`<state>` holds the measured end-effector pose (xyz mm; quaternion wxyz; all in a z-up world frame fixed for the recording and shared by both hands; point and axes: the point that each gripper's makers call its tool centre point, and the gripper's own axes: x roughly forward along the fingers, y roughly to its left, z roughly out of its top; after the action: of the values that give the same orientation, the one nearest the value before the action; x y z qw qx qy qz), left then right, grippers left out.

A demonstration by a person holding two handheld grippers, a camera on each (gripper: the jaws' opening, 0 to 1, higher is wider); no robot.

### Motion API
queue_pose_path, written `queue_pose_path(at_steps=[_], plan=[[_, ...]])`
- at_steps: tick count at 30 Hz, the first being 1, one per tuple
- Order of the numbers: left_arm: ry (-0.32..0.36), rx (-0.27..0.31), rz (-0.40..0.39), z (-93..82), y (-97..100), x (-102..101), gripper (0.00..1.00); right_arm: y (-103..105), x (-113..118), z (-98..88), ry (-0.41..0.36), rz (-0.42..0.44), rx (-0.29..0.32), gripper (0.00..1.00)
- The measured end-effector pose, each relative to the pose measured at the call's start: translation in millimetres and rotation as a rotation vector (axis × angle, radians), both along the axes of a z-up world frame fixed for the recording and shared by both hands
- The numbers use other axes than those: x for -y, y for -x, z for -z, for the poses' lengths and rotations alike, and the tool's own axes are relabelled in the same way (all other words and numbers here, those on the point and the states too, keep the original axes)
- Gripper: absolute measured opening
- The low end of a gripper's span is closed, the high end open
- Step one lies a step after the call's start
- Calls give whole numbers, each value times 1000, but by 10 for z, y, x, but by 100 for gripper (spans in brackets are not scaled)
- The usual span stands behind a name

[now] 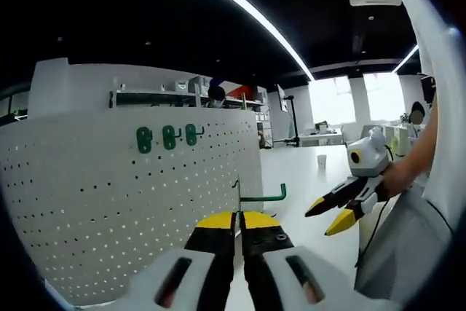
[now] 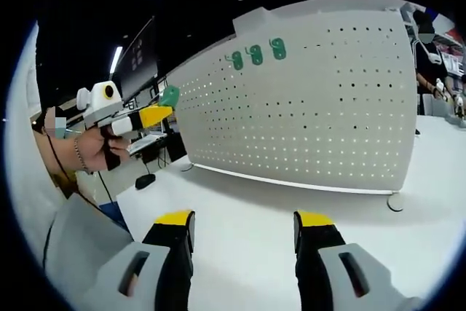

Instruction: Insert the hook assembly into the mounting plate slot until the hook locks in place.

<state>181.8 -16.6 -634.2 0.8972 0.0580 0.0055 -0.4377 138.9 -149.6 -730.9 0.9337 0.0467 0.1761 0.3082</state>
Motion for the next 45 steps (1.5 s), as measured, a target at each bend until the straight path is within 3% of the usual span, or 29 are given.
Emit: queue_pose_path(at_steps=[3, 6, 8, 14, 25, 29, 31, 33, 45], plan=[[1, -5, -3, 14, -6, -3, 2, -3, -15, -44, -5, -2, 14, 52], [9, -4, -13, 6, -17, -8, 2, 1, -57, -192, -69, -12, 62, 51], [18, -5, -23, -5, -31, -18, 2, 26, -102, -352, -147, -24, 111, 49], [16, -8, -37, 16, -43, -42, 2, 93, -181, -761, -269, -57, 262, 46], [19, -3, -48, 0, -39, -45, 2, 94, -279, -809, -292, -86, 253, 42], [17, -2, -53, 5, -42, -49, 2, 93, -330, -897, -403, -93, 231, 41], [22, -1, -59, -5, -41, -53, 2, 86, -339, -942, -494, -90, 194, 41], [25, -3, -64, -5, -43, -59, 2, 85, -337, -966, -527, -90, 191, 40], [16, 16, -81, -35, -38, -55, 2, 34, -446, -1004, -528, -106, 190, 35]])
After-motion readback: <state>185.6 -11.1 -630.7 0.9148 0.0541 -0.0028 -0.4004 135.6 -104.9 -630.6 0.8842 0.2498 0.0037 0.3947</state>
